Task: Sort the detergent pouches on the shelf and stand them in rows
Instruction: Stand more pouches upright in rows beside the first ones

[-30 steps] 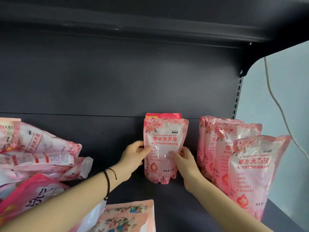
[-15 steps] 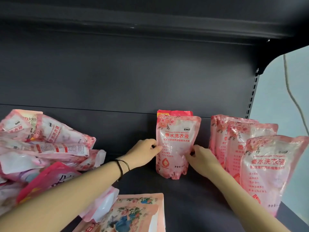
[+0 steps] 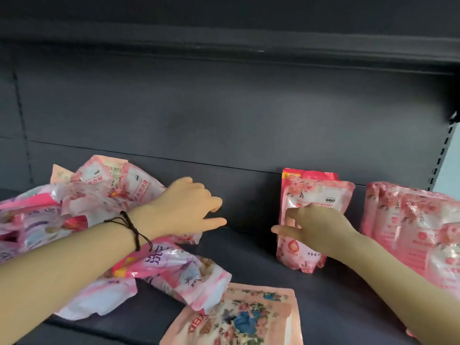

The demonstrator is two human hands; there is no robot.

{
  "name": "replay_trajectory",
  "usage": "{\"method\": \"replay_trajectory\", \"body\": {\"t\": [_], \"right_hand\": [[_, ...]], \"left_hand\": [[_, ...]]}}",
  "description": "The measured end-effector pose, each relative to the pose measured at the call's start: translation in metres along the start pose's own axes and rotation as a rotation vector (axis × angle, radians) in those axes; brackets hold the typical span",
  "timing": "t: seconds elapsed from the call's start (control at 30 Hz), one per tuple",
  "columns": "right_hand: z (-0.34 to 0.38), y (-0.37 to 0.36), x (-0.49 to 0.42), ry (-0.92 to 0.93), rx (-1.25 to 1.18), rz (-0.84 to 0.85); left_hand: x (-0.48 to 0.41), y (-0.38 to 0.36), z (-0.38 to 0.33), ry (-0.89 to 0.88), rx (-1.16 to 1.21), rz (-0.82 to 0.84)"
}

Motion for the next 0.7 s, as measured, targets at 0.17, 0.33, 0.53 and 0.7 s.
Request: {"method": "replay_trajectory", "body": {"t": [0.17,0.33,0.53,0.7], "right_hand": [[0.07,0.012,-0.033,0.144,0.16,-0.126],[0.141,0.022,-0.066,0.238,0.181,-0.168],[0.218,0.023,-0.094,0.251,0.141,-0.176],[0.263,0.018,-0.107,0.27,0.002,-0.17]], "left_hand": [[0.062,0.015,0.072,0.047,-0.017,-0.005],[0.115,0.017,0.124,0.019,-0.022,-0.014],[0.154,0.002,0.167,0.018,0.006,0.017],[0.166,-0.011,0.18,0.01,0.129,0.001]]}}
Point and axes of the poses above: each hand's wrist, its own x-axis away from the middle knuckle, its own y-axis out of the back of the hand, z = x × y, the point moved 1 cm from there along -x, towards the middle knuckle, and after that the axes turned 2 degrees about -z, right-handed, at the moved point
